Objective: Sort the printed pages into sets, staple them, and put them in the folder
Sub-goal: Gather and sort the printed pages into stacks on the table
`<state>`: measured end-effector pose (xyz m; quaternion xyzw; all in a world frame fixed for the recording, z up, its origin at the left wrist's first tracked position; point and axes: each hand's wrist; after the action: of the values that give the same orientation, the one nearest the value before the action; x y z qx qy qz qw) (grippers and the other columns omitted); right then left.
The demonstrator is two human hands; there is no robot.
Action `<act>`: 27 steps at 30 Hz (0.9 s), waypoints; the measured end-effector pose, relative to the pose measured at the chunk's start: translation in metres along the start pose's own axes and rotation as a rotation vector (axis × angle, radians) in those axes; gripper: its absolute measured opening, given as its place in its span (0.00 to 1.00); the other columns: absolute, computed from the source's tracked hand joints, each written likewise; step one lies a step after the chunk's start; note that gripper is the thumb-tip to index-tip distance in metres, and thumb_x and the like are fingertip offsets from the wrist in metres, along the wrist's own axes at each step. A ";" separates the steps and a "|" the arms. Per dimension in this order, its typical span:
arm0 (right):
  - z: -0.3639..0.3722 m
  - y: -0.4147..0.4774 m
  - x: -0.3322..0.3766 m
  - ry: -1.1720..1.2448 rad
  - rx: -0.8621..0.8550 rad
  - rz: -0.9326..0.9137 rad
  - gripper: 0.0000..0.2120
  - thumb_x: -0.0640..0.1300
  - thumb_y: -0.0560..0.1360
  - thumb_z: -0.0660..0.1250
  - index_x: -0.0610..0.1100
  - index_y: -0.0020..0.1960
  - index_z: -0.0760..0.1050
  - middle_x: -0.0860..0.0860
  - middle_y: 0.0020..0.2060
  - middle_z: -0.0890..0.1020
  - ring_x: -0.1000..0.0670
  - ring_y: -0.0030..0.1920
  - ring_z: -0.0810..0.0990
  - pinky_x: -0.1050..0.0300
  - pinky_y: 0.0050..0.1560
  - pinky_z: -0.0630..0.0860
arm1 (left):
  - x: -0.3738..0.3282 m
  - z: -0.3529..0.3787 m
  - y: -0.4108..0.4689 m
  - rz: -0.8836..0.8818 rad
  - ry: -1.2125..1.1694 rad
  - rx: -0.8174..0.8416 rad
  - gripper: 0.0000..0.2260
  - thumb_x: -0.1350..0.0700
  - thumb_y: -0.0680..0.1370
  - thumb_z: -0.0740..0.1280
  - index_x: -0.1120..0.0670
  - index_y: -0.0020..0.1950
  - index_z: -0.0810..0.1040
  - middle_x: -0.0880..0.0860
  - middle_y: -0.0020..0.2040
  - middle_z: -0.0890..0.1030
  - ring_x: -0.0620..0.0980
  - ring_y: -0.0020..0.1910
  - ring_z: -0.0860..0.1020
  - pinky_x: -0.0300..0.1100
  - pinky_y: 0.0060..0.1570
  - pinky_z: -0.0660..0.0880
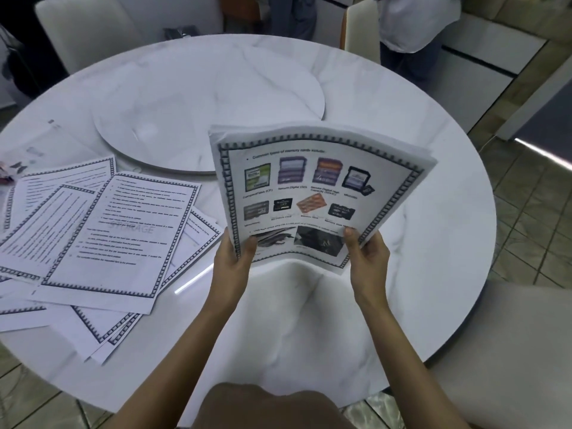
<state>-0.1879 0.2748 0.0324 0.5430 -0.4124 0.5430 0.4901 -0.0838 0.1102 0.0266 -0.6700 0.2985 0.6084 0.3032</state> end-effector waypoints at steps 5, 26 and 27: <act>-0.001 -0.012 -0.020 -0.069 0.063 0.080 0.09 0.43 0.77 0.62 0.47 0.57 0.74 0.59 0.50 0.81 0.63 0.52 0.79 0.67 0.55 0.74 | 0.019 0.000 -0.010 -0.089 0.062 0.044 0.19 0.53 0.78 0.59 0.53 0.70 0.64 0.47 0.62 0.75 0.31 0.56 0.74 0.30 0.58 0.71; -0.025 0.027 -0.041 -0.598 -0.082 0.159 0.10 0.35 0.77 0.59 0.35 0.57 0.73 0.44 0.49 0.80 0.49 0.44 0.73 0.68 0.39 0.63 | 0.031 0.026 -0.001 -0.315 0.405 0.061 0.16 0.64 0.77 0.61 0.59 0.64 0.65 0.61 0.57 0.77 0.52 0.47 0.73 0.41 0.46 0.70; -0.027 0.030 -0.043 -0.614 -0.069 0.171 0.10 0.34 0.77 0.59 0.35 0.57 0.73 0.43 0.50 0.80 0.49 0.45 0.73 0.69 0.39 0.63 | 0.032 0.026 -0.002 -0.320 0.411 0.064 0.17 0.66 0.76 0.61 0.59 0.64 0.65 0.61 0.57 0.77 0.52 0.46 0.73 0.41 0.46 0.70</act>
<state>-0.2255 0.2924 -0.0101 0.6278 -0.6033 0.3789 0.3136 -0.0965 0.1306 -0.0071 -0.8082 0.2632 0.3941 0.3496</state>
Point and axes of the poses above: each hand's wrist, its own y-axis towards the middle knuckle, its own z-axis out of the palm, x = y × z
